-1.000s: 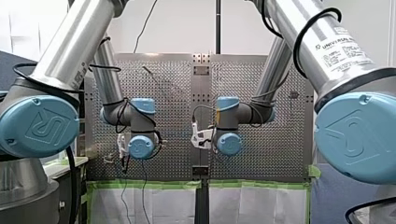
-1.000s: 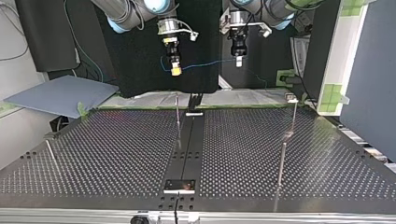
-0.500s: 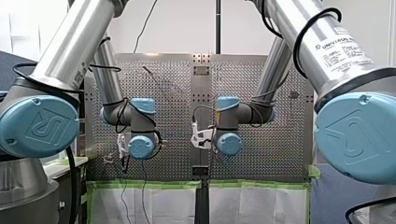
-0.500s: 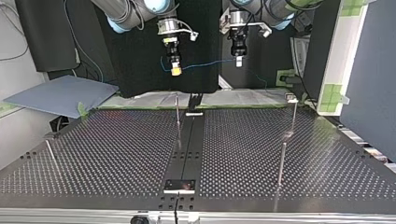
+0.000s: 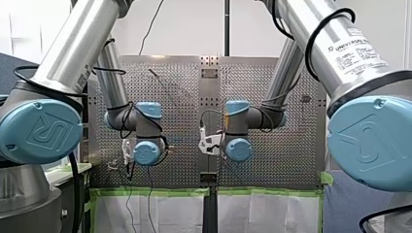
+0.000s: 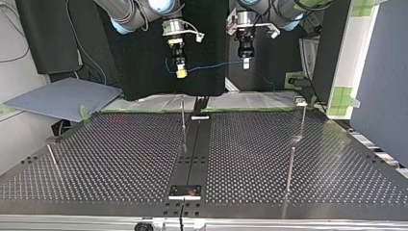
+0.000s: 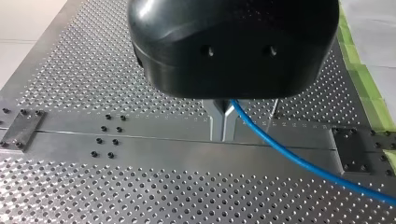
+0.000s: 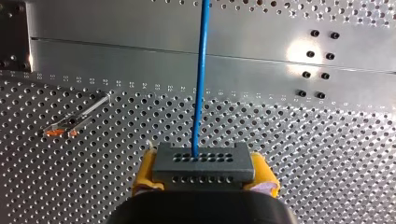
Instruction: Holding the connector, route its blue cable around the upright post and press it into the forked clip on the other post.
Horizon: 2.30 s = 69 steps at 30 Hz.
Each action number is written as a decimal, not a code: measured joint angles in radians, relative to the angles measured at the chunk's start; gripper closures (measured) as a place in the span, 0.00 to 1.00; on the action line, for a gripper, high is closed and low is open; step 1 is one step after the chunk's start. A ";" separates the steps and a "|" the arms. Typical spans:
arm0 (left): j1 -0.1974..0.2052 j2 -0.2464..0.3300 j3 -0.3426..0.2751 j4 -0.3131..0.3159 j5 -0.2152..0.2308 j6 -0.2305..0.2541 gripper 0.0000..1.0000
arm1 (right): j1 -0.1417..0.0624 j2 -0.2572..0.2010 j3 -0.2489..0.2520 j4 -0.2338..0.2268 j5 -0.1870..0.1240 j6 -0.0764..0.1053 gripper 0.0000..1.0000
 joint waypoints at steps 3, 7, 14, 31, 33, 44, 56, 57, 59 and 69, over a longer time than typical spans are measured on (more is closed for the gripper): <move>0.000 0.001 0.000 0.000 0.000 0.000 1.00 | 0.000 0.000 0.000 0.000 0.000 0.000 0.98; 0.000 0.001 0.000 0.000 -0.001 -0.001 1.00 | 0.000 0.000 -0.001 0.000 0.000 0.000 0.98; 0.000 0.002 0.000 0.000 -0.001 -0.002 1.00 | 0.000 0.000 -0.002 0.000 0.000 0.000 0.98; -0.009 0.010 -0.008 0.005 -0.010 -0.009 1.00 | 0.004 0.001 -0.004 0.004 0.004 0.004 0.98; -0.021 0.021 -0.016 0.007 -0.022 -0.015 1.00 | 0.016 0.003 -0.006 0.016 0.011 0.016 0.98; -0.113 0.033 -0.023 0.009 -0.104 -0.020 1.00 | 0.078 0.005 -0.008 0.104 0.017 0.098 0.98; -0.125 0.033 -0.022 0.007 -0.108 -0.019 1.00 | 0.080 0.005 -0.007 0.114 0.018 0.105 0.98; -0.121 0.034 -0.019 0.003 -0.104 -0.019 1.00 | 0.081 0.006 -0.005 0.116 0.020 0.107 0.98; -0.115 0.039 -0.011 -0.006 -0.096 -0.017 1.00 | 0.084 0.002 0.003 0.126 0.029 0.117 0.98; -0.091 0.120 0.009 -0.091 -0.095 0.021 1.00 | 0.077 -0.077 0.008 0.209 0.112 0.196 0.98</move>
